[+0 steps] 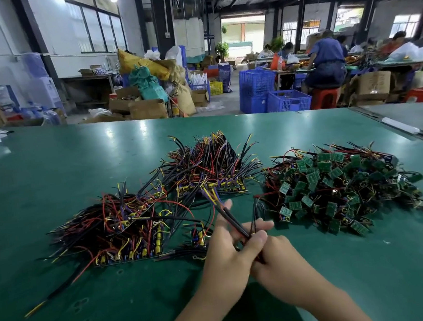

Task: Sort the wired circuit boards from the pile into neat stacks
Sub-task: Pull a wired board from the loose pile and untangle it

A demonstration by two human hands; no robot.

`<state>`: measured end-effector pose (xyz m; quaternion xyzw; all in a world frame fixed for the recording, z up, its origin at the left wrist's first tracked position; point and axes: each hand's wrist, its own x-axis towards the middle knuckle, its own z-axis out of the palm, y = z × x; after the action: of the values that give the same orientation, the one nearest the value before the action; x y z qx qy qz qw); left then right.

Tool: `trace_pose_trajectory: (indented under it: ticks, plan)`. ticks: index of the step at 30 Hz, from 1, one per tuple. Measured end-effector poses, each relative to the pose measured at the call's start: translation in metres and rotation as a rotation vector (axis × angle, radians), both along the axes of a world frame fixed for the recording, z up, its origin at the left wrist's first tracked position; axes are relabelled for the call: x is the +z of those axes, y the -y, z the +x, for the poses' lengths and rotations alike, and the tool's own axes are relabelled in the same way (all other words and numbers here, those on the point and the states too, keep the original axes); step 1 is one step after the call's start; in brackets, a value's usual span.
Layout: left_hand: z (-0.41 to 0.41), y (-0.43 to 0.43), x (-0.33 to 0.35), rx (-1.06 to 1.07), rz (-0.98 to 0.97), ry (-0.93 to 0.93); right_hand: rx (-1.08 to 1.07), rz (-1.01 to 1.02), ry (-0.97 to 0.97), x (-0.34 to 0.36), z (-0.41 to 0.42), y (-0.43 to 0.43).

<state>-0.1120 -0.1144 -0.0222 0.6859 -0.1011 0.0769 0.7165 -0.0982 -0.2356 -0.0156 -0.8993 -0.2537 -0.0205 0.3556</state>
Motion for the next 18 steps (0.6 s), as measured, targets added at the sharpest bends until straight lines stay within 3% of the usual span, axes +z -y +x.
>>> trace_pose_trajectory:
  ticks: [6, 12, 18]
  plan:
    - [0.002, -0.002, 0.001, -0.047, -0.003, 0.074, 0.094, 0.099, -0.168, 0.006, -0.004, 0.001]
    - [0.0, -0.009, 0.005, -0.249, -0.286, 0.096, 0.198, 0.265, -0.535, 0.013, -0.006, 0.007]
    - [0.002, -0.015, 0.01, -0.26, -0.554, -0.022, 0.27, 0.333, -0.683, 0.017, -0.006, 0.014]
